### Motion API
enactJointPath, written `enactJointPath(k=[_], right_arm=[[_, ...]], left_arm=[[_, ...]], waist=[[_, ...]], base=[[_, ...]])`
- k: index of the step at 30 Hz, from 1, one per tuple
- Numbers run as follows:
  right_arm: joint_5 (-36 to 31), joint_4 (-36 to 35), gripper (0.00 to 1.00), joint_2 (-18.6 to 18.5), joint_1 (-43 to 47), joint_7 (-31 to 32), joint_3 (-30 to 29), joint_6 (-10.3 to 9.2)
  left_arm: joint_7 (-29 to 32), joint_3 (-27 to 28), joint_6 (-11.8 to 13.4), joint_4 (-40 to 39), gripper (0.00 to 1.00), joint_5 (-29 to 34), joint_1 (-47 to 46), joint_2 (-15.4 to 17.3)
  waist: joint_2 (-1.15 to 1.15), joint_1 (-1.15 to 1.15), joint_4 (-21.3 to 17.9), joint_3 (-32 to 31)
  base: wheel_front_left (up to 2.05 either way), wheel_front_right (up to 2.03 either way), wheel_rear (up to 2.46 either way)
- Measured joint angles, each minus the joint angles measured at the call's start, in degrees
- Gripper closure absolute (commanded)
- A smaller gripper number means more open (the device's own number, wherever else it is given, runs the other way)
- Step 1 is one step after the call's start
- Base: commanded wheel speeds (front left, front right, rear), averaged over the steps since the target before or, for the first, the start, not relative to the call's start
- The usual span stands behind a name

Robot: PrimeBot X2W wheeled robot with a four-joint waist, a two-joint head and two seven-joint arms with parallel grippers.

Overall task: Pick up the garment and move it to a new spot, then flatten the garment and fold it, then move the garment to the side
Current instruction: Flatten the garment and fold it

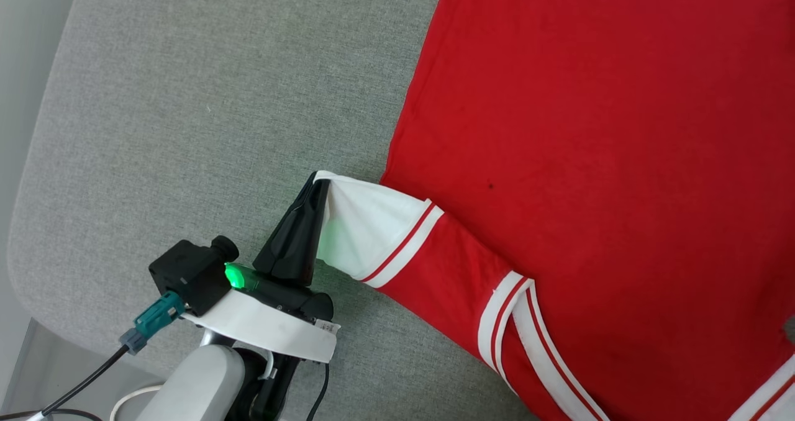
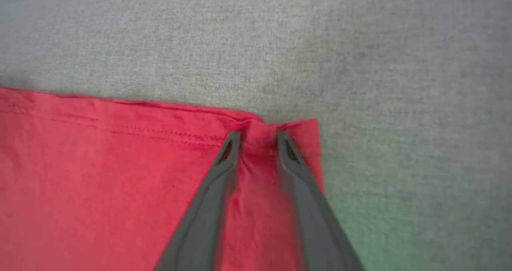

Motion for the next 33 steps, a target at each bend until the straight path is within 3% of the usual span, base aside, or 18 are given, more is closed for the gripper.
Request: enactJointPath(k=[10,18,27,33], right_arm=[[2.02,-1.09,1.0,-1.31,4.81,-2.6,7.69,0.01],[10.55,-6.12,1.0,-6.94,14.26,-4.12,17.46,0.02],[20.95,-19.45,1.0,-13.84,37.79,-0.32,22.75,0.02],[23.39,-28.15,1.0,-13.67,55.18,4.27,19.35,0.02]], left_arm=[[0.7,0.02,1.21,3.21,1.0,-0.33,1.95,0.51],[4.02,1.4,5.84,4.82,1.0,-1.93,8.26,2.96],[7.47,3.74,11.02,4.25,1.0,-4.68,17.1,6.02],[8.7,5.12,13.33,3.89,1.0,-6.47,22.1,7.39]], waist=[[0.0,0.0,-0.95,-5.5],[0.0,-0.01,-3.5,-15.06],[0.0,-0.02,-8.58,-26.03],[0.0,-0.03,-13.95,-30.18]], base=[[0.0,0.0,0.0],[0.0,0.0,0.0],[0.0,0.0,0.0],[0.0,0.0,0.0]])
